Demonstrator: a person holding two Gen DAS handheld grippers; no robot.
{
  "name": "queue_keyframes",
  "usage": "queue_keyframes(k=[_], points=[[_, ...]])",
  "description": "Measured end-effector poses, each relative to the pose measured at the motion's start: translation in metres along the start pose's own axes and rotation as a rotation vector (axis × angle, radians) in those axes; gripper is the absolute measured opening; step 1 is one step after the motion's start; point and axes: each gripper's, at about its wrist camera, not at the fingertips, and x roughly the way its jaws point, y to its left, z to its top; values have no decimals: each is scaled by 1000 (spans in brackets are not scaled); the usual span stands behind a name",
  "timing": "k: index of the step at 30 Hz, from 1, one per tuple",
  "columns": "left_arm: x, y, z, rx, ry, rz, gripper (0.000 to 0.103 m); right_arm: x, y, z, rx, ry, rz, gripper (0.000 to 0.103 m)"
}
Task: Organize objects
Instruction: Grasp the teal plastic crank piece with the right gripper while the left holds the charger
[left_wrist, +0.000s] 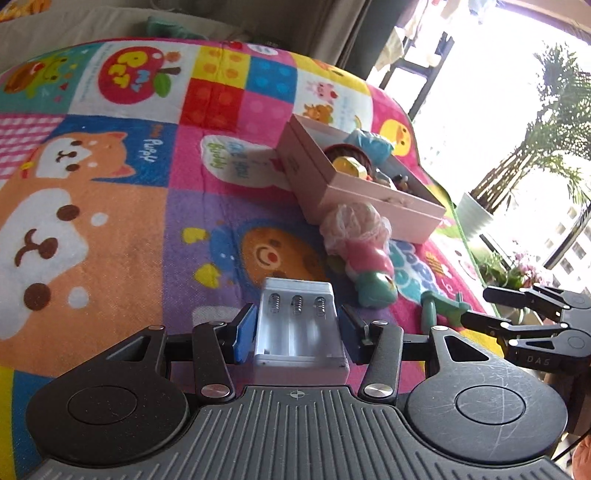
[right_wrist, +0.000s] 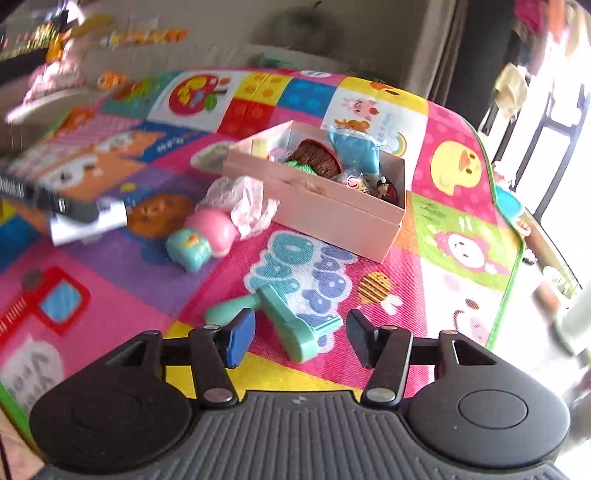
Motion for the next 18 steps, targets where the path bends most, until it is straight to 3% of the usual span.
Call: queue_keyframes(k=[2,4,11,18], points=[[3,-6,-3,23,10,18,53,-1,0,-2,56,-5,23,76],[7,-11,-7,44,22,35,53,2,5,-2,122,-15,28,88],[15,-27,-17,136,6,89,53,37,17,-1,308,24,-25,89],[17,-26,-19,132,-22,85,53,46,30,-6,210,45,3,89]])
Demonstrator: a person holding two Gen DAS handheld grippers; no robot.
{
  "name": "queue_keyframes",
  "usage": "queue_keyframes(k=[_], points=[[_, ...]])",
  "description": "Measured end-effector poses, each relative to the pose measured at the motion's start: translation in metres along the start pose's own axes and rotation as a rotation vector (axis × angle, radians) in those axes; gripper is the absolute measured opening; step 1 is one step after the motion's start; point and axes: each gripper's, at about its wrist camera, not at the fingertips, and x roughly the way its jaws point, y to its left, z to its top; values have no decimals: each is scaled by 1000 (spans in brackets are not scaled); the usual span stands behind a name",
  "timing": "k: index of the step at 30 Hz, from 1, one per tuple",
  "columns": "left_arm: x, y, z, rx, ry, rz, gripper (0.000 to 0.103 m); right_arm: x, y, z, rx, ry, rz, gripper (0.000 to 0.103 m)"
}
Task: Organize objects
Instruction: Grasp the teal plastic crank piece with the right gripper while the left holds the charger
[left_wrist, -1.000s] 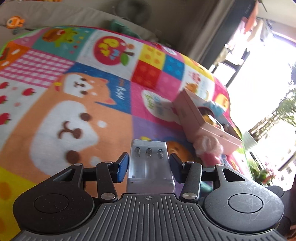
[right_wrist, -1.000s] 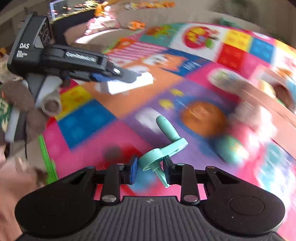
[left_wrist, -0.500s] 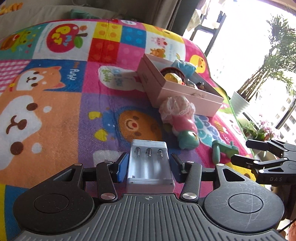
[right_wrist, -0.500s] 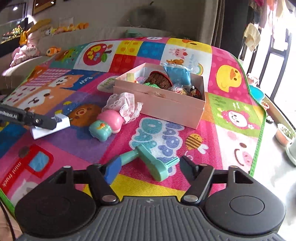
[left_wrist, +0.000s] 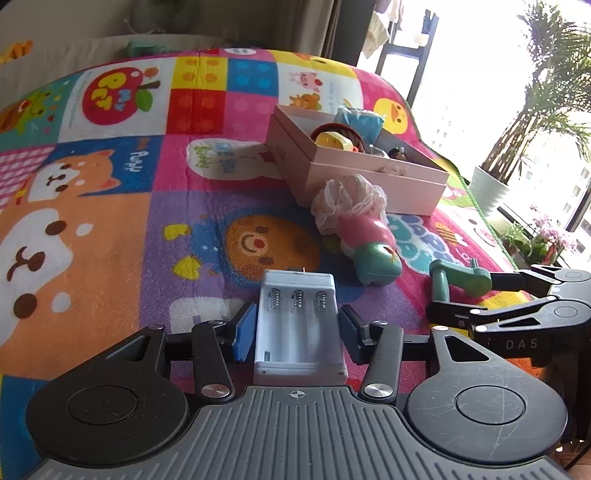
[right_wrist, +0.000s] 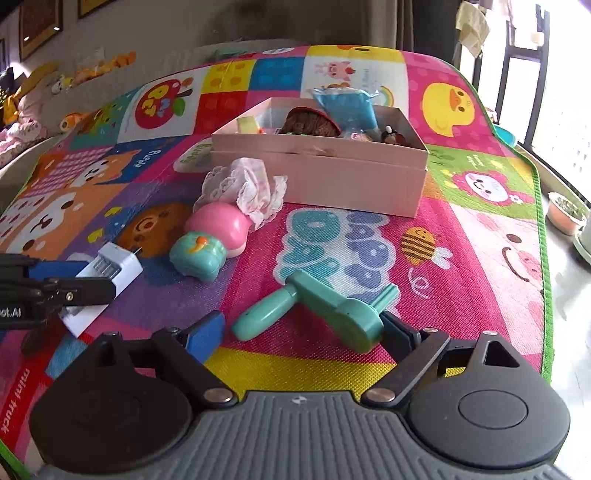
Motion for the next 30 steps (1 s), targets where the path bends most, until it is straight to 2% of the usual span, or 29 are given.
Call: queue_keyframes(k=[3,6,13,17,20,22,23,30], points=[[0,0,-1,-6,-11,-2,53,-9,-4,-6,-98,-25,-49,90],[1,1,-1,-20,-20,-6,54,-17,-17,-9,-131,-27,-116,90],[2,0,-3,-12,-26,-1,54,-24,-40,-3,33,-42,-48,90],[2,0,-3,-12,-26,0,54,-9,-36,6,50,-51,-98,90],[2,-2,-3,1,-25,7,54,9,-37,13,59,-12,-124,90],[2,-3,-4,12,-23,14,54,14,-39,15,69,4,-113,82],[2,-4,-3,15,-22,16,54,14,-38,15,64,4,-99,73],[2,-11,-3,49,-7,48,54,-12,-22,12,8,-61,-6,70]])
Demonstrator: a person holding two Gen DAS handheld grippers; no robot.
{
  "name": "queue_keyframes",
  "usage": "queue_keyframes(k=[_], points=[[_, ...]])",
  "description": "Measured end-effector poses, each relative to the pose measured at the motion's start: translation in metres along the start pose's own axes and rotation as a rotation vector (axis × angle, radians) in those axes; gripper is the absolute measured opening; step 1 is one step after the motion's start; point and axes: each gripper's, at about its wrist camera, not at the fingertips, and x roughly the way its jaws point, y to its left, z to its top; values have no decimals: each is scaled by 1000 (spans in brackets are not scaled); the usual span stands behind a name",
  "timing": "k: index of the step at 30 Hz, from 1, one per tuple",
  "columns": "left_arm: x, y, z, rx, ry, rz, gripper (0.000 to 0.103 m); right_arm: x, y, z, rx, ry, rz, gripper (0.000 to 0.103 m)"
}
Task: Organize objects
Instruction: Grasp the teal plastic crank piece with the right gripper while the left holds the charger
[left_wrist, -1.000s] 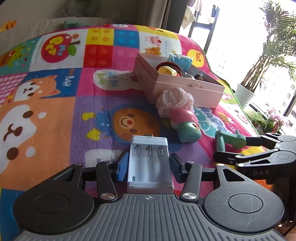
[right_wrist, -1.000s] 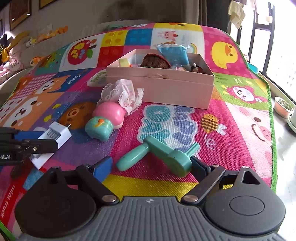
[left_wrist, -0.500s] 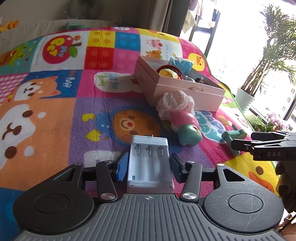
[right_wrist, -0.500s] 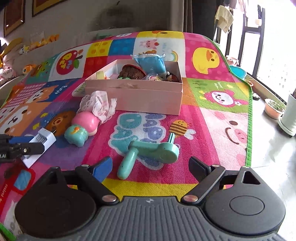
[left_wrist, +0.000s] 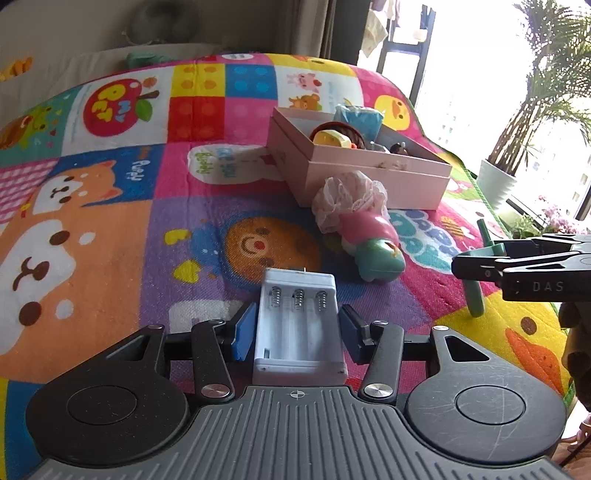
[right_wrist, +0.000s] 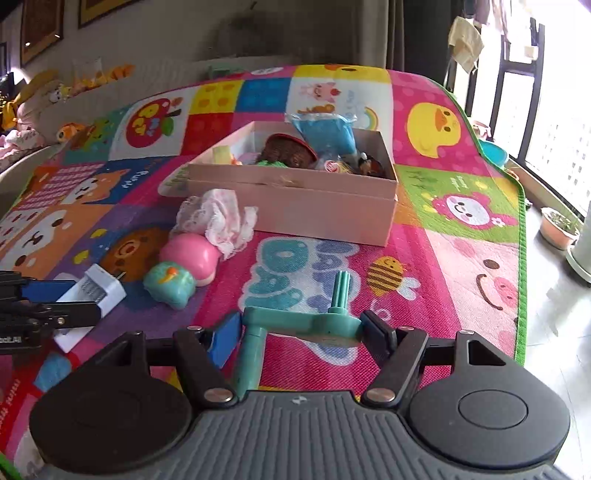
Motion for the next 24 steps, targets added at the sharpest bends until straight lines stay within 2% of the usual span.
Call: queue_keyframes(k=[9,12,15,18,22,24], points=[[-2,-12,1,60,42,54,53,-27,8,0,-23,-87,79,70],[-5,-11,2,68,65,44,53,-29,6,-4,-13,-91,92,70],[-10,-4,7,28,67,2,53,-31,3,-9,-7,-104,90,70],[-22,-2,31,6,6,-32,53,-35,-3,-12,7,-120,88,70],[-32,-13,89,52,-138,-49,53,-36,-10,-13,33,-125,90,70],[-24,-19,123,38,-198,-78,53,-36,-12,-13,44,-128,91,70]])
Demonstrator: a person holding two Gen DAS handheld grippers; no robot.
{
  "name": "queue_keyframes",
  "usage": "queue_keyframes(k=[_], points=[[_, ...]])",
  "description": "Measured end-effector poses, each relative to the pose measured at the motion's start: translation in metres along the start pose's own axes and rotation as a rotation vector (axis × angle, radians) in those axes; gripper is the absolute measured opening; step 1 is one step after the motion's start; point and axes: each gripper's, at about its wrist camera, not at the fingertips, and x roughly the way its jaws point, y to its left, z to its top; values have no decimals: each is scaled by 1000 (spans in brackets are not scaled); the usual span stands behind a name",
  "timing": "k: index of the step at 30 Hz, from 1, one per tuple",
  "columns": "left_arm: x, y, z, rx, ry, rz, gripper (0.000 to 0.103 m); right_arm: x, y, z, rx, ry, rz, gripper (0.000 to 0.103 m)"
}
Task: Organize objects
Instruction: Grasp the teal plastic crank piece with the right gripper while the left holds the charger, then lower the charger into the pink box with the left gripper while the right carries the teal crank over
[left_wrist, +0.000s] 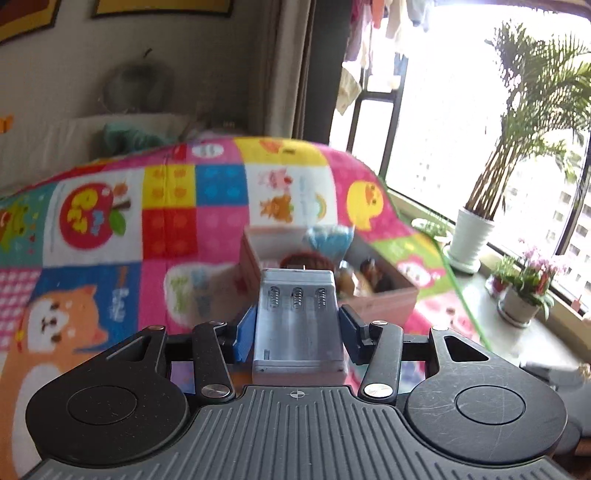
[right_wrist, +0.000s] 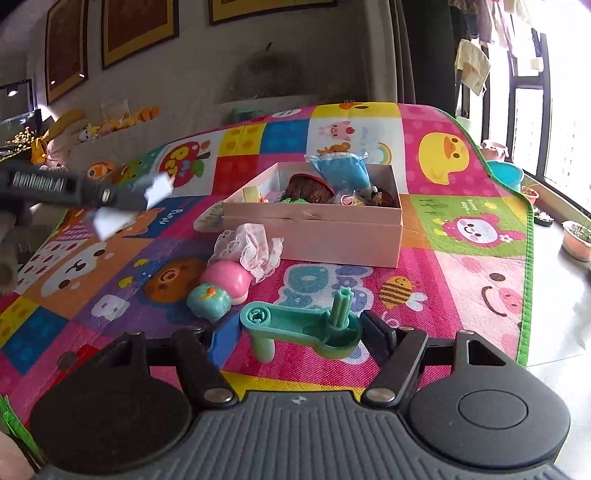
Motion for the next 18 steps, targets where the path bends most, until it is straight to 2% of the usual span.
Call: queue_keyframes(k=[3,5,7,10,12,14,16,18], points=[[36,-4,33,-30,-62,-25,53,0,-2,-2,13,3,2,70],[70,-5,47,-60,-80,-68,53,0,-4,-3,16,5,-6,70],[111,-4,48,-80,-37,-107,53,1,-6,-3,18,8,-19,70],[158,0,38,-114,66,-62,50,2,-10,-1,21,16,-36,70],[160,8,33,-151,15,-32,50,1,-12,0,15,14,-51,70],[149,22,30,-231,-52,-31,50,1,-14,2,17,15,-57,70],[132,40,24,-304,-79,-33,50,4,-17,5,21,26,-55,70],[114,55,14,-322,-92,-32,50,7,-19,12,30,32,-44,70]])
